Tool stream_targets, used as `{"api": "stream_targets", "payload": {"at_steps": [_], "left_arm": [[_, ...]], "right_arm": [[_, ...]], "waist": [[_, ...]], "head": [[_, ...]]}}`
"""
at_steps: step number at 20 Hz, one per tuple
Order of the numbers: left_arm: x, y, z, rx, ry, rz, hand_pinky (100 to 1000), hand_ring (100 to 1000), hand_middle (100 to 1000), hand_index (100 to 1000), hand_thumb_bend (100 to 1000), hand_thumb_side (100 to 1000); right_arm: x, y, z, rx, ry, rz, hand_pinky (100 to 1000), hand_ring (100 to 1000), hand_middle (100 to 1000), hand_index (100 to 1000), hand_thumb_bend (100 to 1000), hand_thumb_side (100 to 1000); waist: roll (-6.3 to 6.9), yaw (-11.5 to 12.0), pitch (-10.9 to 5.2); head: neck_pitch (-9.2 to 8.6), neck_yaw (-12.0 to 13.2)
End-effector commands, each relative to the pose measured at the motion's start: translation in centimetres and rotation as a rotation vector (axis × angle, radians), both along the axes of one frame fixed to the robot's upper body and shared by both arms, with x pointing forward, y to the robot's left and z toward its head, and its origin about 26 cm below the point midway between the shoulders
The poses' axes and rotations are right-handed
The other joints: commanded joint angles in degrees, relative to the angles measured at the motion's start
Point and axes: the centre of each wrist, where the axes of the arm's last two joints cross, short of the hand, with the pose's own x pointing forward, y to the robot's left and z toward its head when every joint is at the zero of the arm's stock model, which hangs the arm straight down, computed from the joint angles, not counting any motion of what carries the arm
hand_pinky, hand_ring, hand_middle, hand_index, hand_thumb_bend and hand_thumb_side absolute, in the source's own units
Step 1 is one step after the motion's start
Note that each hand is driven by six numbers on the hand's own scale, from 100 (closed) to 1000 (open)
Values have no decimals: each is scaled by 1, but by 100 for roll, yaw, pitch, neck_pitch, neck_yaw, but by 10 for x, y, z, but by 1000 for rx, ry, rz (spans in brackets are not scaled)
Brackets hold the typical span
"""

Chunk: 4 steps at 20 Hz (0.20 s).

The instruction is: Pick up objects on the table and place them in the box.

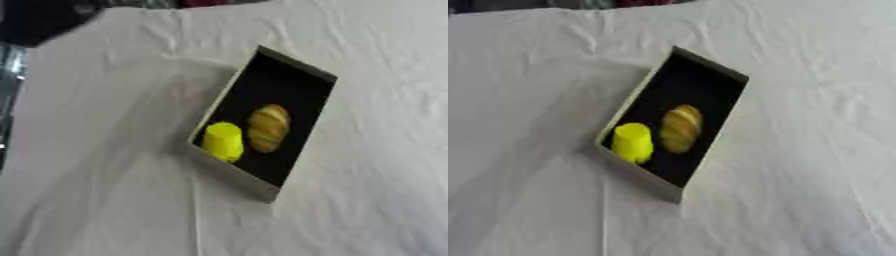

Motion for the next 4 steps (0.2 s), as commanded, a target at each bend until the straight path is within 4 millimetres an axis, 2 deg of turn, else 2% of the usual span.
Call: {"api": "stream_targets", "payload": {"at_steps": [1,4], "left_arm": [[-10,35,13,-177,-118,-53,845,836,809,881,100,647],[-12,55,8,-257,-191,-96,848,840,811,885,100,624]], "right_arm": [[-6,-1,13,-47,-83,-4,863,788,741,779,100,428],[-5,-1,10,-50,-115,2,863,787,741,780,100,414]], "waist": [[-58,38,-148],[-122,103,-143]], "head": [[37,-32],[44,-39]]}}
